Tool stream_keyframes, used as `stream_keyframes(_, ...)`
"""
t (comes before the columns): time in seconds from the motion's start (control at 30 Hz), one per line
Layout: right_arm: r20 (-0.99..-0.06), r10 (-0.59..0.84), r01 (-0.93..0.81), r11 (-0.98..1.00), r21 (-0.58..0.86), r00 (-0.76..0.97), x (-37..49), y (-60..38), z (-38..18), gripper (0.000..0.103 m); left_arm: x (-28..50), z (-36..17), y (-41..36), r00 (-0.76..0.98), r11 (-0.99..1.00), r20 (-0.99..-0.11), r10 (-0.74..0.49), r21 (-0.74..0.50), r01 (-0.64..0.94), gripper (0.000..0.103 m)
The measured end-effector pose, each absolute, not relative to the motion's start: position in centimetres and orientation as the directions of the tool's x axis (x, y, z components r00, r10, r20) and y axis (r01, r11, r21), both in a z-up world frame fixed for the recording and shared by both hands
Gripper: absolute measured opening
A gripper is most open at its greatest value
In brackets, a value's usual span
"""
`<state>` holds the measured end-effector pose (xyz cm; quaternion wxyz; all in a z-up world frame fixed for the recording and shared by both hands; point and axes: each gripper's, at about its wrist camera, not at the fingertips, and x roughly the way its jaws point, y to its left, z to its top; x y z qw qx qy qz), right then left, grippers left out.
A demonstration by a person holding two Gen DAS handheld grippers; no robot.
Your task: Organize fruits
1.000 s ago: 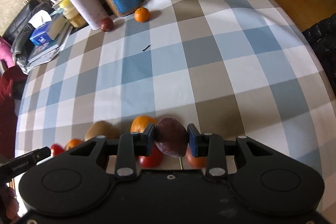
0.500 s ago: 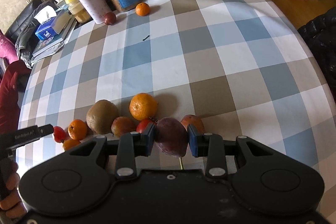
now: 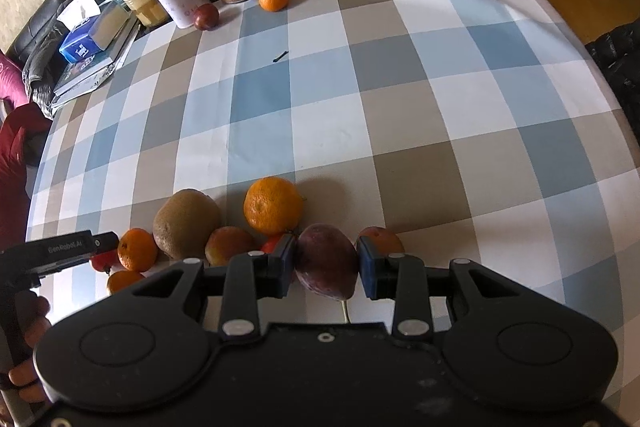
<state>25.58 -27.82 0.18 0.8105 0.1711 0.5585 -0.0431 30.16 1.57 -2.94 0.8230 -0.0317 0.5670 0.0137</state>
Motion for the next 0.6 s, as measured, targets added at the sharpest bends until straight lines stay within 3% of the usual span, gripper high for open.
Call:
stream_keyframes(0.2, -0.920, 0.123, 0.252, 0.941, 0.227, 0.372, 26.0, -27.5, 0.1, 0.035, 30.7, -3.2, 1.5, 0.350, 0.997, -0.937, -0.013, -0.037, -0.063, 0.056)
stream_keyframes(0.27, -0.919, 0.118, 0.251, 0.942, 0.224, 0.377, 26.0, -27.5, 0.1, 0.035, 30.8, -3.2, 1.4, 0.352, 0.997, -0.936, -0.002, -0.027, -0.066, 0.043)
stream_keyframes(0.6, -0.910, 0.111, 0.243, 0.944, 0.222, 0.399, 24.6, -27.3, 1.2, 0.035, 29.6, -1.7, 0.9, 0.370, 0.999, -0.929, -0.016, -0.034, -0.042, 0.043)
